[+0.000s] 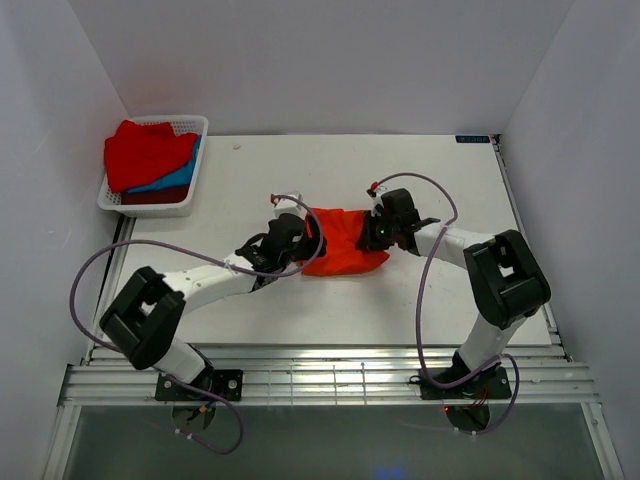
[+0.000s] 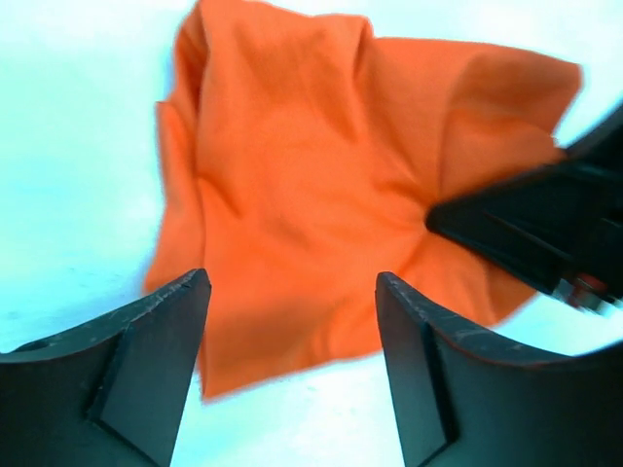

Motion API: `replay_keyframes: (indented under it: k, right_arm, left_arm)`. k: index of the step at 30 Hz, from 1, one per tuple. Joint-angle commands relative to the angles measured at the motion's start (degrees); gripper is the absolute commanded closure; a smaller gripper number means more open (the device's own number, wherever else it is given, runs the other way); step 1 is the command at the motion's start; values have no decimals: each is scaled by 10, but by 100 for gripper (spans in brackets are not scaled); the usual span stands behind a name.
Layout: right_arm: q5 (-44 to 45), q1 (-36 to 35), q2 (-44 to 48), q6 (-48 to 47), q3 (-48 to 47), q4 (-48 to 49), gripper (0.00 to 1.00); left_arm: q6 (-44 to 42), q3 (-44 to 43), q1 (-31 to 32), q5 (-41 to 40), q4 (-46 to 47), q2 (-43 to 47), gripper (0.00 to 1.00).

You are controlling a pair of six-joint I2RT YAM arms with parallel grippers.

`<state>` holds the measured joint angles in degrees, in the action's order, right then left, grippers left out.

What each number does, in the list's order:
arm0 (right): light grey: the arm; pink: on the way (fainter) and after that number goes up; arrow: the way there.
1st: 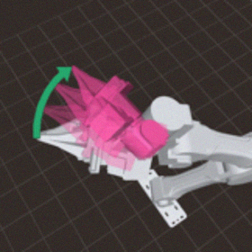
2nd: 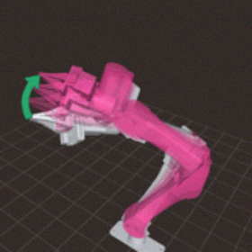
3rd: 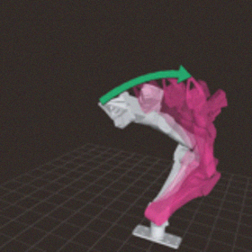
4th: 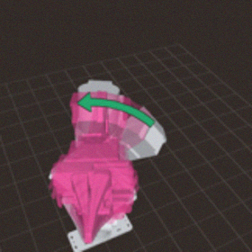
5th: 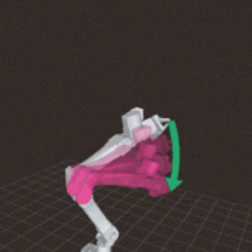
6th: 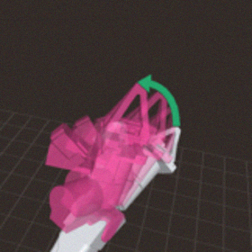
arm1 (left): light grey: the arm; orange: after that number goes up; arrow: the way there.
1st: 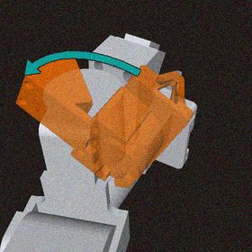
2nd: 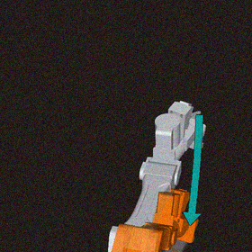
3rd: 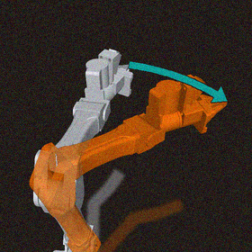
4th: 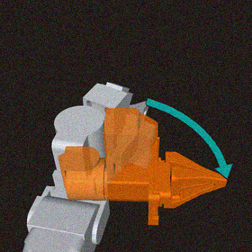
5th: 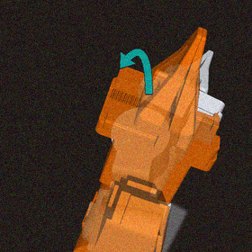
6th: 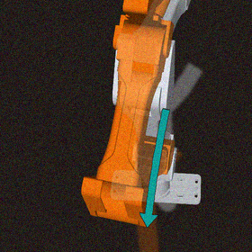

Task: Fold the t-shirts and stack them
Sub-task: Neatly place the folded tshirt to the corner

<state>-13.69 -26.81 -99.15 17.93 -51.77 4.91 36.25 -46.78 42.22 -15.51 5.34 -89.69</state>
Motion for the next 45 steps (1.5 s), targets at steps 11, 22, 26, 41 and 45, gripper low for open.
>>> replay_keyframes:
  k: [11,22,26,41,45]
  right_arm:
    - [157,68,-2,-172,-272,-221,92]
    - [104,214,-110,-276,-418,-321,92]
    - [97,271,-148,-298,-447,-344,92]
    - [94,402,-312,-353,-605,-431,92]
    - [108,412,-340,-363,-648,-448,92]
  left_arm:
    - [9,49,-2,-61,-84,212,18]
    - [41,86,-2,-51,-107,225,19]
    - [47,86,-2,-47,-111,211,19]
    - [70,63,-2,-55,-149,170,20]
    - [71,55,-2,-53,-153,156,20]
